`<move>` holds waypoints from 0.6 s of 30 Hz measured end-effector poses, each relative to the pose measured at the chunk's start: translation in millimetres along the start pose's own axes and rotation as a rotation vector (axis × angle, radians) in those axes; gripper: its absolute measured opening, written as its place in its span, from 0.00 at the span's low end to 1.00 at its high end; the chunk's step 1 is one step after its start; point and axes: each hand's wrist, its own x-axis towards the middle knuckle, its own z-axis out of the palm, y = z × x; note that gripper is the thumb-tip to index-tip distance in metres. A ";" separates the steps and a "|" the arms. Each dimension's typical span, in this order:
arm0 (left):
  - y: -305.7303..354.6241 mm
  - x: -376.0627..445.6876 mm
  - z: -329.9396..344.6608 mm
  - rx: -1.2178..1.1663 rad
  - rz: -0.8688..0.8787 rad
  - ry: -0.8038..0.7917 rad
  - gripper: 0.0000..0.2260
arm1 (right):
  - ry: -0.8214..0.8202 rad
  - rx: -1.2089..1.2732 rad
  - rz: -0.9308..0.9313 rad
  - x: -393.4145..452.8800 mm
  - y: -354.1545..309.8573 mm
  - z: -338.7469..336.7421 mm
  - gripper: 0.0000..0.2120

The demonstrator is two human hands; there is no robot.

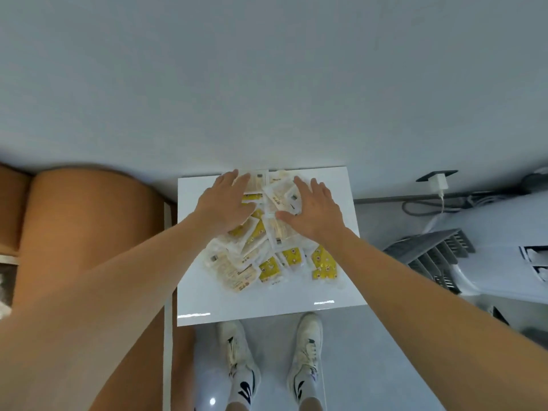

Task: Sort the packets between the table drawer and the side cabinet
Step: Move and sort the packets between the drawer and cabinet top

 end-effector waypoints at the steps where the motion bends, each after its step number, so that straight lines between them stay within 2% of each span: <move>1: -0.4 8.2 5.2 -0.001 -0.014 -0.028 0.34 | -0.002 0.020 -0.008 5.6 0.2 4.1 0.49; 3: -2.6 21.8 16.4 0.003 -0.042 -0.076 0.36 | 0.002 0.038 -0.026 13.0 -1.2 12.7 0.51; 6: -6.6 34.8 27.9 0.014 -0.044 -0.113 0.36 | 0.014 0.032 -0.019 19.2 -3.1 25.6 0.46; 12: -9.0 46.0 31.7 0.178 0.029 0.007 0.26 | 0.167 -0.073 -0.026 19.8 -7.5 32.9 0.31; 18: -4.5 41.7 41.3 0.168 0.018 0.094 0.20 | 0.147 -0.195 0.012 28.9 -15.0 22.8 0.25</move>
